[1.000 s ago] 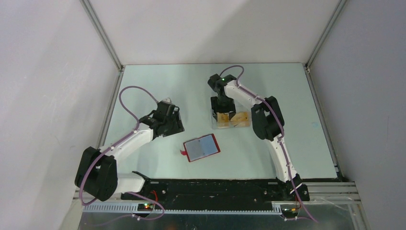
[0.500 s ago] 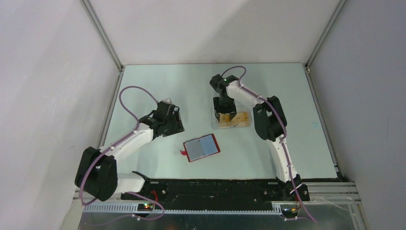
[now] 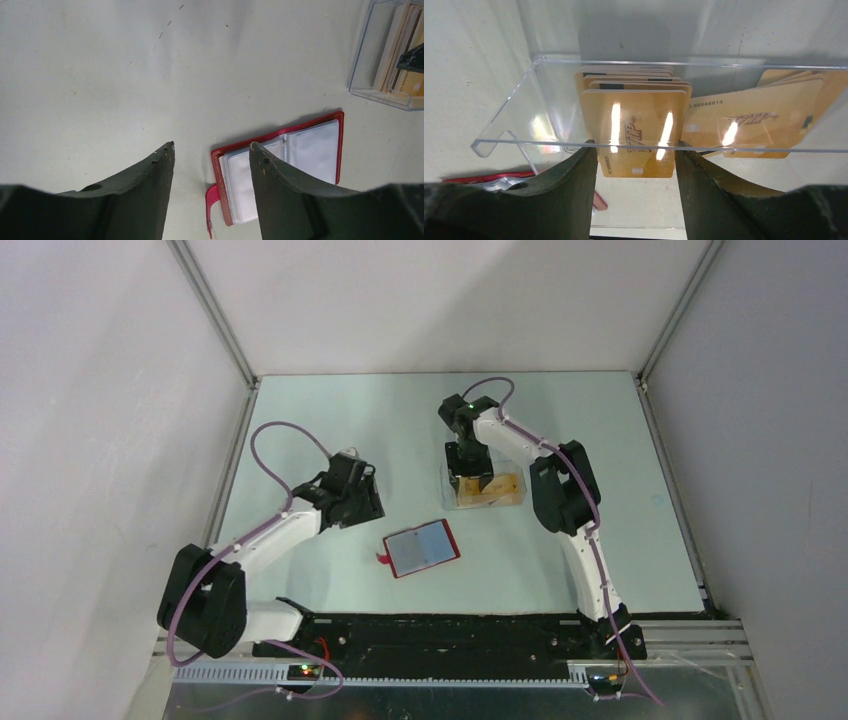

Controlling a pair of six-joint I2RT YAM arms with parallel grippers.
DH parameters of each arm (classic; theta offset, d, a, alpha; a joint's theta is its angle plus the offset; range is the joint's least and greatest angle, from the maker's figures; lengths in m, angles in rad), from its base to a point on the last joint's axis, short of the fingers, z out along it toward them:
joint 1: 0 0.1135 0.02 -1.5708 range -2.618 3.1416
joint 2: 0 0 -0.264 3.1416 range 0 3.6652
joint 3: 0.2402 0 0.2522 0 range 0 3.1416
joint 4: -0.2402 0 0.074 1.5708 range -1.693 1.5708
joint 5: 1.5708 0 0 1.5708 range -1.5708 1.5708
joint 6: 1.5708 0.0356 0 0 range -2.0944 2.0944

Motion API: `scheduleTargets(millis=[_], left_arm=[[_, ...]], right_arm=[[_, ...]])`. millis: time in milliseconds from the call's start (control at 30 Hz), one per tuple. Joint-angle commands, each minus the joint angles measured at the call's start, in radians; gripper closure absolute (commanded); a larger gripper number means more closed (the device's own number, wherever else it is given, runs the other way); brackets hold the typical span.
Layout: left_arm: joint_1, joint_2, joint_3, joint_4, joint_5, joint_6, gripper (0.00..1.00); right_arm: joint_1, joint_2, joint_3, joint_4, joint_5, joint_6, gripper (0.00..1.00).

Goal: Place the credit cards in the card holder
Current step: Pick up the credit card from the storage box.

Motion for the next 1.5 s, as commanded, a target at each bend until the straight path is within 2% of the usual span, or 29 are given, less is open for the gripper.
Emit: scheduleTargets(millis=[0,267,600,1100,1467], left_arm=[[0.004,0.007,-0.004,0.016,0.003,0.011,0.38],[0.000,0.009,-0.001,0.017,0.001,0.011,0.38],[-0.002,0.011,0.000,0.017,0.003,0.013,0.38],[-0.004,0.014,-0.003,0.016,0.001,0.013,0.38],[-0.004,0.014,-0.001,0.016,0.000,0.015,0.38]], right_arm=[[0.015,-0.072,0.028,-0.023,0.003,-0.013,0.42],[0.024,-0.072,0.039,-0.031,0.026,-0.022,0.39],[0.034,-0.045,0.060,-0.050,0.061,-0.032,0.30],[0.035,0.004,0.073,-0.053,0.052,-0.025,0.34],[0.034,0.035,0.073,-0.061,0.055,-0.023,0.33]])
